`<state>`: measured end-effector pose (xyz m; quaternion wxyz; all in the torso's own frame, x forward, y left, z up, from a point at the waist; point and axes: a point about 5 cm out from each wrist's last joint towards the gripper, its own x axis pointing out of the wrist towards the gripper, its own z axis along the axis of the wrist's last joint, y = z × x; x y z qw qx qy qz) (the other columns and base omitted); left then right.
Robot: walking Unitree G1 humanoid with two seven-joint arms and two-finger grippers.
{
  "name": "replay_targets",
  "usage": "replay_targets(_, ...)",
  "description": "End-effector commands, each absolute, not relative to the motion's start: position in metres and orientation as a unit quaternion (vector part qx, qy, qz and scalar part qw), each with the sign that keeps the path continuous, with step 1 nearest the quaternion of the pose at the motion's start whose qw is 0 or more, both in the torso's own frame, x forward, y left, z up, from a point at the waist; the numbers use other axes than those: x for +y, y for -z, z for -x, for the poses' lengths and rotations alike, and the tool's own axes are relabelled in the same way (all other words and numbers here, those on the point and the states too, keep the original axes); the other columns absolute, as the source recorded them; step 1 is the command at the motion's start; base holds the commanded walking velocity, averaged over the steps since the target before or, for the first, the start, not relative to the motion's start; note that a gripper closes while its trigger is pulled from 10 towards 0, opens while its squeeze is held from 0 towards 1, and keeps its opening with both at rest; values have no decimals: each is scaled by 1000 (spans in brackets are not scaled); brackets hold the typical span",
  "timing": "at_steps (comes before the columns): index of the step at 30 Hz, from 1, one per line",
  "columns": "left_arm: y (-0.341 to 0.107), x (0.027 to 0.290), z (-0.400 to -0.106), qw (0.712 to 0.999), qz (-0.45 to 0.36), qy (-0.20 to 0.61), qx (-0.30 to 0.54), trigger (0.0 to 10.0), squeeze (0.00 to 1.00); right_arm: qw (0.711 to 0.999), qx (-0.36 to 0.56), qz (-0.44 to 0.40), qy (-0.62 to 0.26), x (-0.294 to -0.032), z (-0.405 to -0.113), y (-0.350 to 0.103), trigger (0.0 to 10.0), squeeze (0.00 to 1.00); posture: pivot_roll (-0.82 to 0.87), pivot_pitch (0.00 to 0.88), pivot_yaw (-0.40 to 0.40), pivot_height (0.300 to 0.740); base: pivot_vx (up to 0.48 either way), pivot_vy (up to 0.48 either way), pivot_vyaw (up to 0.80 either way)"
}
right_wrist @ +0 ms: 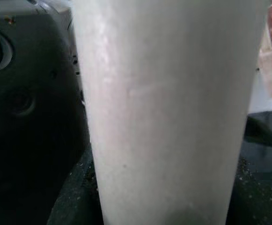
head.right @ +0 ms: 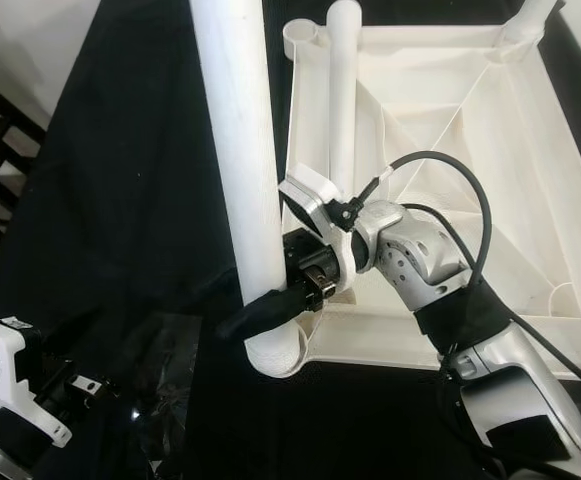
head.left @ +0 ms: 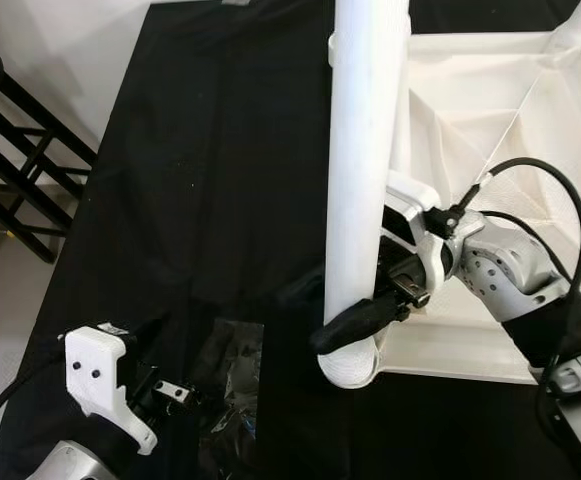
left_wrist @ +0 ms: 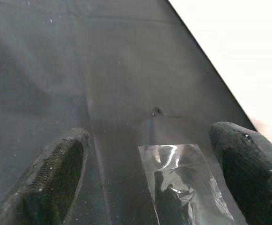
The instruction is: Building children table
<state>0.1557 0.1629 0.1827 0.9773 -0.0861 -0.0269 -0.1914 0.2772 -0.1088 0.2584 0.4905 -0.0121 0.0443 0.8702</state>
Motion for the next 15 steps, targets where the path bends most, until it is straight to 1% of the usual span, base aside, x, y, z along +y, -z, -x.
replay_targets(1,-182,166,-152,979,81,189,-10,10000,0,455,59,6,-889,-102,-264,-251,10000,0,101,440,75,740,0,0,0)
replay_targets(2,-182,166,-152,979,81,189,-10,10000,0,455,59,6,-889,-102,-264,-251,10000,0,101,440,75,740,0,0,0)
replay_targets(4,-182,167,-154,979,81,188,-9,10000,0,445,62,1,-893,-103,-260,-251,10000,0,97,431,72,740,0,0,0)
replay_targets(10,-182,168,-156,979,81,188,-10,10000,0,441,64,8,-895,-103,-258,-249,10000,0,93,424,69,740,0,0,0)
replay_targets(12,-181,168,-159,979,80,188,-12,10000,0,454,61,68,-886,-100,-263,-237,10000,0,84,411,62,740,0,0,0)
replay_targets(13,-181,168,-159,979,80,188,-12,10000,0,454,61,68,-886,-100,-263,-237,10000,0,84,411,62,740,0,0,0)
replay_targets(14,-181,168,-160,979,80,187,-13,10000,0,462,53,106,-879,-98,-267,-229,10000,0,79,404,58,740,0,0,0)
replay_targets(15,-181,168,-160,979,80,187,-13,10000,0,462,53,106,-879,-98,-267,-229,10000,0,79,404,58,740,0,0,0)
